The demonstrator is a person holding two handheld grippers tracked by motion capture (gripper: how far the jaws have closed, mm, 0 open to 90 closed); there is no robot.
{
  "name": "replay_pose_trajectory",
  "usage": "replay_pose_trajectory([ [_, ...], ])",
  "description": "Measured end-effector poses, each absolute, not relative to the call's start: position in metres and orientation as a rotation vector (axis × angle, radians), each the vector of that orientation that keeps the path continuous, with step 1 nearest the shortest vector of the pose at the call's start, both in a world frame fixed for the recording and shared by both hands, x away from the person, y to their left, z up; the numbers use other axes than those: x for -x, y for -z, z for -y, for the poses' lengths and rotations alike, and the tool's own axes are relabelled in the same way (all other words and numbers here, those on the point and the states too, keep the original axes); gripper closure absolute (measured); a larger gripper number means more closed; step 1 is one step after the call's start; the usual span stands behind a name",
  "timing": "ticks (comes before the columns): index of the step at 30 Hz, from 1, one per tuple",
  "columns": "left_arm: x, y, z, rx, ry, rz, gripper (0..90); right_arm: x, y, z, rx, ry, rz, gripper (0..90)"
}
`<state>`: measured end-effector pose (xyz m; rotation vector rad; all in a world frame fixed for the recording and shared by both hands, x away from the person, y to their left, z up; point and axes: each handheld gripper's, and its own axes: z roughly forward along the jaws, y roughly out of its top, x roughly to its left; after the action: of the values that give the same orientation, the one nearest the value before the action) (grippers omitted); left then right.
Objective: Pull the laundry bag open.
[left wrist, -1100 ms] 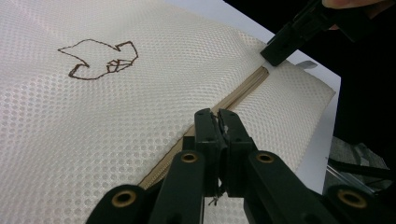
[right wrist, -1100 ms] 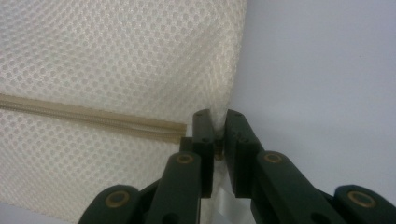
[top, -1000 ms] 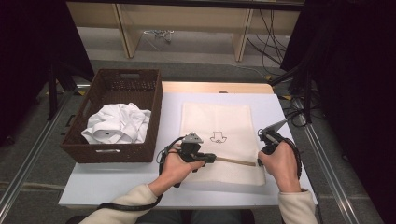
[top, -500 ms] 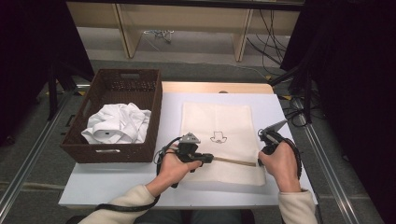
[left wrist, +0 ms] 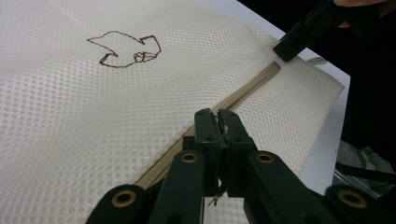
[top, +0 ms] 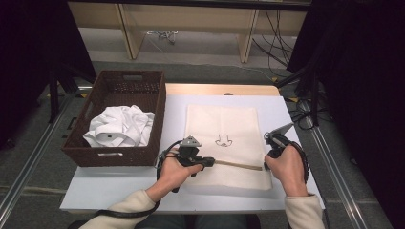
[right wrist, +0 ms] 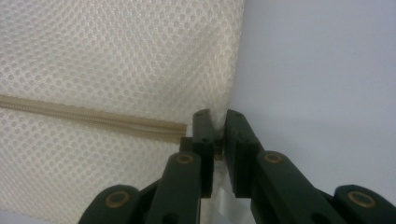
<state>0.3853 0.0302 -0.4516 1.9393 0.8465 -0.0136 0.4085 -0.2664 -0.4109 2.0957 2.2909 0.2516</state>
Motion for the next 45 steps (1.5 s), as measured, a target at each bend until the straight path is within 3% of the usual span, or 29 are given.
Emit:
replay_pose_trajectory([
  [45,-0.384,0.459,-0.052,-1.945,0.011,-0.887,86.7,-0.41,0.414,0.265,-2.152,-0.223,-2.239,84.3],
])
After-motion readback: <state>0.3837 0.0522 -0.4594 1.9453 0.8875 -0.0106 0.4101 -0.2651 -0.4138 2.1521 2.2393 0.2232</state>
